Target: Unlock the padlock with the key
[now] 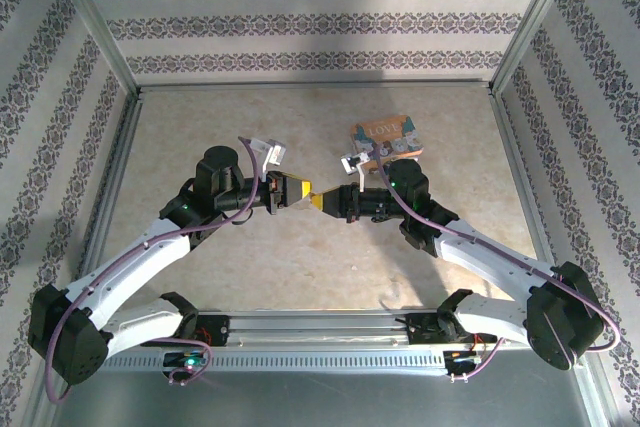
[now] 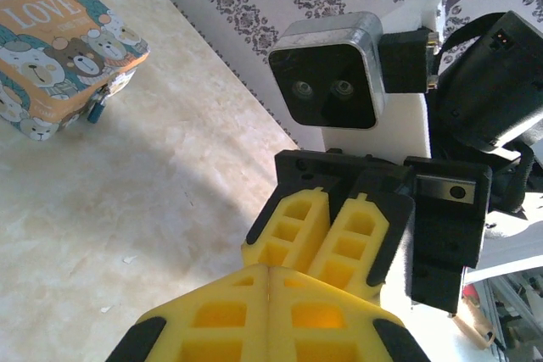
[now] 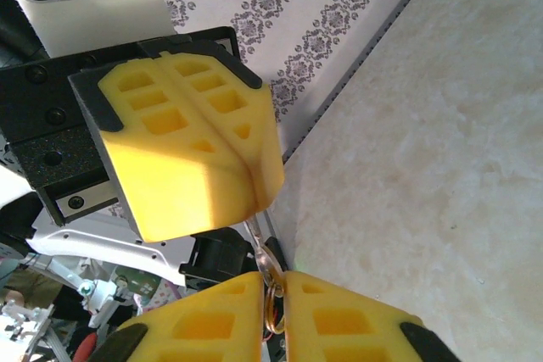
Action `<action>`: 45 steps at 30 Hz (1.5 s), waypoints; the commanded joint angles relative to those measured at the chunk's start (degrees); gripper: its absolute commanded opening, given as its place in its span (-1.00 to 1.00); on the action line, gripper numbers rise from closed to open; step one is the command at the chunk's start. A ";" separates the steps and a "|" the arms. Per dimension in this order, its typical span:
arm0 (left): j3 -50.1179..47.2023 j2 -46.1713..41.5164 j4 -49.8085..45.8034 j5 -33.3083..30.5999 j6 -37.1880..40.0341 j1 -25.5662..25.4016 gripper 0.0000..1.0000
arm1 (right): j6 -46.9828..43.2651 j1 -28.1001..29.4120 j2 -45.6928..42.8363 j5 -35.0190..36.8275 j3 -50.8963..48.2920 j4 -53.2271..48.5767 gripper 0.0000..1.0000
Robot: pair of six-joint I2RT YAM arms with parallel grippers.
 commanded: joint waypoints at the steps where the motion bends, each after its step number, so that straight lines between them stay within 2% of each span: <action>1: -0.57 -0.95 1.06 1.46 0.49 0.94 -1.00 | -0.94 0.38 0.29 -0.25 1.41 1.17 -0.79; 7: -1.00 -1.04 2.05 2.46 0.14 0.95 -1.00 | -0.93 0.45 0.56 -0.38 1.68 1.17 -1.00; 10: -1.04 -1.20 2.04 2.26 0.14 0.94 -1.00 | -0.95 0.41 0.56 -0.40 1.68 1.08 -1.00; 19: -2.08 -4.55 2.34 -4.70 -2.24 1.95 0.36 | -4.16 -0.30 -1.44 4.30 1.15 -5.54 -1.00; 22: -2.44 -6.08 1.10 -9.98 -2.93 2.44 0.60 | -5.80 -1.61 -3.04 7.82 0.83 -10.89 -1.00; 29: -1.20 -1.68 -3.31 -20.32 -2.52 2.53 0.68 | -6.39 -8.82 -9.06 16.49 -1.81 -22.83 -1.00; 35: 3.60 10.57 -0.39 -18.97 -4.80 2.18 0.70 | -7.33 -14.34 -17.17 23.47 -4.29 -32.95 -1.00; 40: 11.68 22.86 -1.04 -18.71 -6.34 0.56 0.70 | -9.94 -15.39 -23.52 32.27 -3.86 -43.48 -1.00; 45: 21.23 34.81 -5.17 -20.23 -8.20 -1.54 0.75 | -10.58 -16.14 -28.66 36.09 -3.86 -48.57 -1.00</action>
